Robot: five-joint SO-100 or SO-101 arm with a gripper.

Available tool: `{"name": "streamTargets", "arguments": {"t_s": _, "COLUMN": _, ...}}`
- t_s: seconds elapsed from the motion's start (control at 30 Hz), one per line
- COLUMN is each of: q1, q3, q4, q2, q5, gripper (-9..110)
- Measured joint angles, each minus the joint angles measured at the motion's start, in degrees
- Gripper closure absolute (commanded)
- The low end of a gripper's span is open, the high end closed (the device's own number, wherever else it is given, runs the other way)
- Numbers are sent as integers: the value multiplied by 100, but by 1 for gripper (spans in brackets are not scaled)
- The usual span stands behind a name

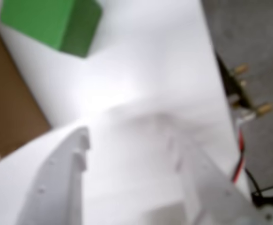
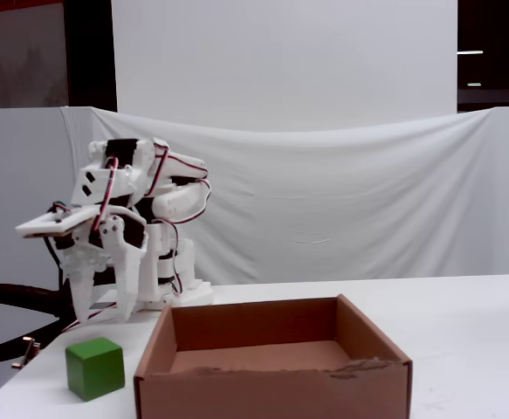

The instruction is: Grasp a green cube and put it in a box.

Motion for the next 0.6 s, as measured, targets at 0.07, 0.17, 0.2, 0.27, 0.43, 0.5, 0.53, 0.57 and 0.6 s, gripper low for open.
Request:
{"name": "streamTargets", "arguments": {"t_s": 0.07, "q1": -35, "q3": -466, "q4": 158, "q2": -571, "q5": 0, "gripper": 79}}
{"name": "streamTargets", "arguments": {"t_s": 0.17, "q1": -79, "q3": -1248, "q4": 246, "q2": -1644, "q5": 9, "gripper": 79}}
{"name": "streamTargets", "arguments": {"t_s": 0.2, "q1": -88, "q3": -1521, "q4": 246, "q2": -2004, "q5": 9, "gripper": 79}}
{"name": "streamTargets", "arguments": {"t_s": 0.27, "q1": -246, "q3": -2039, "q4": 167, "q2": -2654, "q5": 9, "gripper": 79}}
{"name": "streamTargets", "arguments": {"t_s": 0.43, "q1": -554, "q3": -2944, "q4": -615, "q2": -3674, "q5": -413, "gripper": 78}}
{"name": "streamTargets", "arguments": {"t_s": 0.5, "q1": -554, "q3": -3032, "q4": -940, "q2": -3937, "q5": -940, "gripper": 78}}
{"name": "streamTargets", "arguments": {"t_s": 0.53, "q1": -563, "q3": -3041, "q4": -1090, "q2": -4052, "q5": -1213, "gripper": 78}}
{"name": "streamTargets", "arguments": {"t_s": 0.57, "q1": -563, "q3": -3050, "q4": -1204, "q2": -4166, "q5": -1529, "gripper": 78}}
{"name": "streamTargets", "arguments": {"t_s": 0.6, "q1": -571, "q3": -3067, "q4": -1310, "q2": -4271, "q5": -1828, "gripper": 78}}
